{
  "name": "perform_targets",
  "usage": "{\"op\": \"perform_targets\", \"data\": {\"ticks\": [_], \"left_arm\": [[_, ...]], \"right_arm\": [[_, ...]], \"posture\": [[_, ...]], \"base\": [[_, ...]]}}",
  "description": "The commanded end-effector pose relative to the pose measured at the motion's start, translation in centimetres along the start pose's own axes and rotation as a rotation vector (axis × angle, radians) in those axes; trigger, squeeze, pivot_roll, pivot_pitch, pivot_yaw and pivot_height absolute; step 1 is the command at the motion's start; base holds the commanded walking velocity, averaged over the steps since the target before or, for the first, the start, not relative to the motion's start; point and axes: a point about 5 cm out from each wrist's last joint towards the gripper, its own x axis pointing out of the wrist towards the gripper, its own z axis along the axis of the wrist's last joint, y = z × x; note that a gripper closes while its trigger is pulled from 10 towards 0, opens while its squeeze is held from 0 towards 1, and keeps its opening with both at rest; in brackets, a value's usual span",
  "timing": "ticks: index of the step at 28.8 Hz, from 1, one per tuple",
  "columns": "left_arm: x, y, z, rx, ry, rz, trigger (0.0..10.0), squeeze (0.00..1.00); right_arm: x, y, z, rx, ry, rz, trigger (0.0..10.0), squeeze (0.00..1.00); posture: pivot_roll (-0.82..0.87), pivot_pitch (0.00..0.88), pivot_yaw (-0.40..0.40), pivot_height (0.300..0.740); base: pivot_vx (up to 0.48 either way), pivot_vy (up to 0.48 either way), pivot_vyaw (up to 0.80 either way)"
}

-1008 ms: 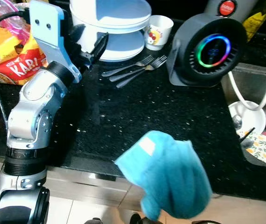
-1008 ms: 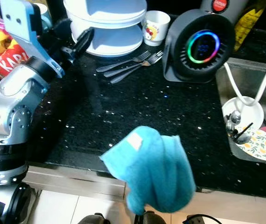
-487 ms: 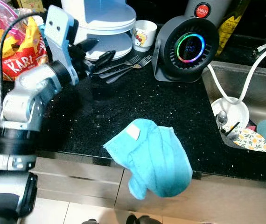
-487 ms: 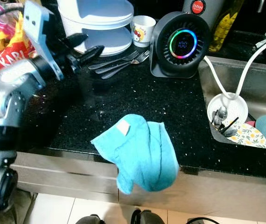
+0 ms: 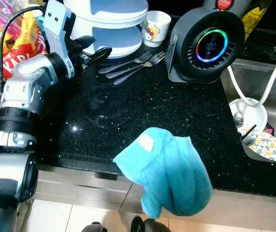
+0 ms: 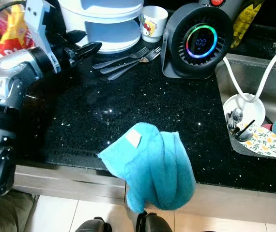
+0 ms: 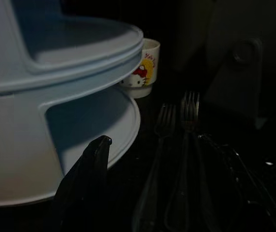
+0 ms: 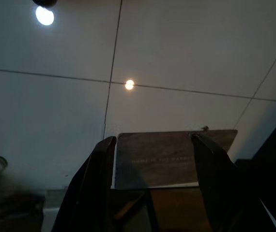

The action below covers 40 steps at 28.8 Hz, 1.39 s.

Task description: Kitchen organization

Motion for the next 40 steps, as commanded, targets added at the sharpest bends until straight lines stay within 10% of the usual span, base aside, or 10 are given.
{"op": "perform_targets", "data": {"ticks": [1, 11, 24, 32, 34, 35, 36, 37, 40], "left_arm": [[0.7, -0.6, -0.3, -0.002, 0.011, -0.047, 10.0, 0.0], [4.3, -4.1, -0.4, -0.024, 0.06, -0.293, 10.0, 0.0], [6.5, -4.2, -1.2, 0.054, 0.305, -0.107, 10.0, 0.0], [6.3, -4.2, -3.2, -0.061, 0.436, -0.095, 10.0, 0.0], [6.3, -4.3, -3.4, -0.064, 0.448, -0.101, 9.1, 0.0], [6.3, -4.5, -3.6, -0.074, 0.465, -0.12, 4.3, 0.0], [6.3, -4.5, -3.6, -0.074, 0.465, -0.12, 4.3, 0.0], [6.2, -4.8, -3.9, -0.076, 0.494, -0.15, 0.0, 0.0], [5.8, -5.4, -4.9, -0.05, 0.576, -0.219, 0.0, 0.0]], "right_arm": [[-0.2, -0.6, -1.5, 0.004, 0.042, -0.013, 10.0, 0.0], [-0.4, -0.8, -2.8, -0.006, 0.068, -0.017, 10.0, 0.0], [-0.4, -0.5, -3.2, -0.005, 0.07, -0.014, 10.0, 0.0], [-0.2, -0.4, -1.8, 0.006, 0.037, -0.03, 10.0, 0.0], [-0.2, -0.5, -1.7, 0.007, 0.035, -0.033, 10.0, 0.0], [-0.2, -0.7, -1.7, 0.009, 0.034, -0.037, 10.0, 0.0], [-0.2, -0.7, -1.7, 0.009, 0.034, -0.037, 10.0, 0.0], [-0.3, -1.1, -1.8, 0.011, 0.035, -0.044, 10.0, 0.0], [-0.5, -1.9, -2.8, 0.02, 0.045, -0.057, 10.0, 0.0]], "posture": [[0.01, 0.262, -0.054, 0.74], [0.0, 0.3, -0.054, 0.74], [0.0, 0.308, -0.048, 0.74], [-0.01, 0.295, -0.033, 0.74], [-0.01, 0.295, -0.033, 0.74], [-0.01, 0.292, -0.031, 0.74], [-0.01, 0.292, -0.031, 0.74], [-0.01, 0.287, -0.03, 0.74], [0.0, 0.277, -0.028, 0.74]], "base": [[0.0, 0.0, 0.0], [0.0, 0.0, 0.0], [0.0, 0.0, 0.0], [0.0, 0.0, 0.0], [0.0, 0.0, 0.0], [0.0, 0.0, 0.0], [0.0, 0.0, 0.0], [0.0, 0.0, 0.0], [0.0, 0.0, 0.0]]}}
